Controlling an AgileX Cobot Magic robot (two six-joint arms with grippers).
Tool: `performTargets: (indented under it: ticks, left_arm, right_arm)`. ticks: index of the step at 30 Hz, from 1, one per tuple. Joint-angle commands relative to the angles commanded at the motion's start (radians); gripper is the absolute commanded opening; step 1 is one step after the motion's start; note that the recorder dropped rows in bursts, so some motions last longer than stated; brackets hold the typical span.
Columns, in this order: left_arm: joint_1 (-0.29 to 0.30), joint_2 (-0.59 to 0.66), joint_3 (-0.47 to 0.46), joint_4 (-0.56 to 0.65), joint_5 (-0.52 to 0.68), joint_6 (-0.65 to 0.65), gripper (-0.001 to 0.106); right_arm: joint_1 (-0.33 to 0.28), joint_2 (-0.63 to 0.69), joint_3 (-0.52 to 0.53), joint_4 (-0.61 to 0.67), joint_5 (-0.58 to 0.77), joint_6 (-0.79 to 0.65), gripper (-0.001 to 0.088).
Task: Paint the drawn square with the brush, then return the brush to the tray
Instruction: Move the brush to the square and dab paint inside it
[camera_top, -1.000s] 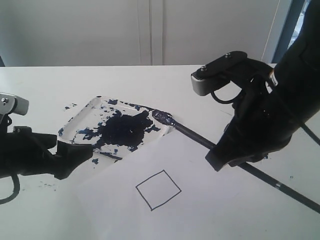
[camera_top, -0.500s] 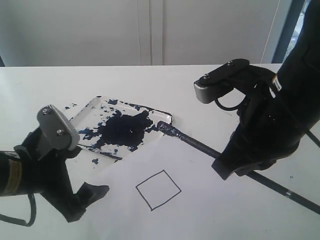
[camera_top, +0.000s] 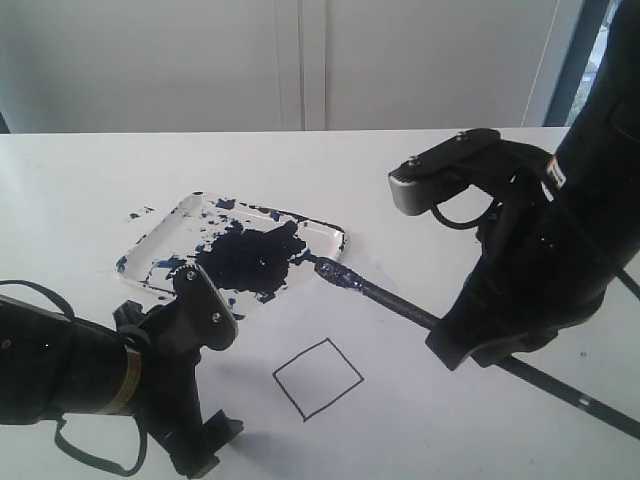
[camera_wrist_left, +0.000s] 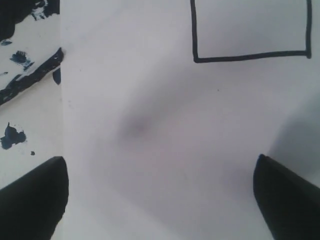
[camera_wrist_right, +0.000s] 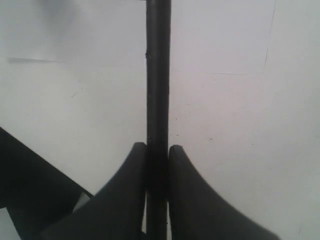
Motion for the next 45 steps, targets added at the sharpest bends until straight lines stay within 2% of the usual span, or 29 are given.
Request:
performTargets:
  ticks: [6, 13, 20, 29, 45]
  left_arm:
    - [0.0, 0.004, 0.0, 0.0, 0.043, -0.027, 0.105]
    - [0.0, 0.004, 0.0, 0.005, 0.019, -0.035, 0.105]
    - [0.0, 0.004, 0.0, 0.005, 0.008, -0.035, 0.105]
    - [0.0, 0.004, 0.0, 0.005, 0.003, -0.038, 0.105]
    - [0.0, 0.004, 0.0, 0.005, 0.003, -0.038, 0.105]
  right_arm:
    - [0.012, 0.097, 0.0, 0.0, -0.003, 0.005, 0.0]
    - [0.081, 0.18, 0.0, 0.004, -0.008, 0.005, 0.0]
    - [0.12, 0.239, 0.0, 0.016, -0.053, 0.024, 0.0]
    - [0.148, 0.244, -0.002, 0.024, -0.042, 0.024, 0.0]
    - [0.147, 0.244, -0.002, 0.018, -0.027, 0.027, 0.0]
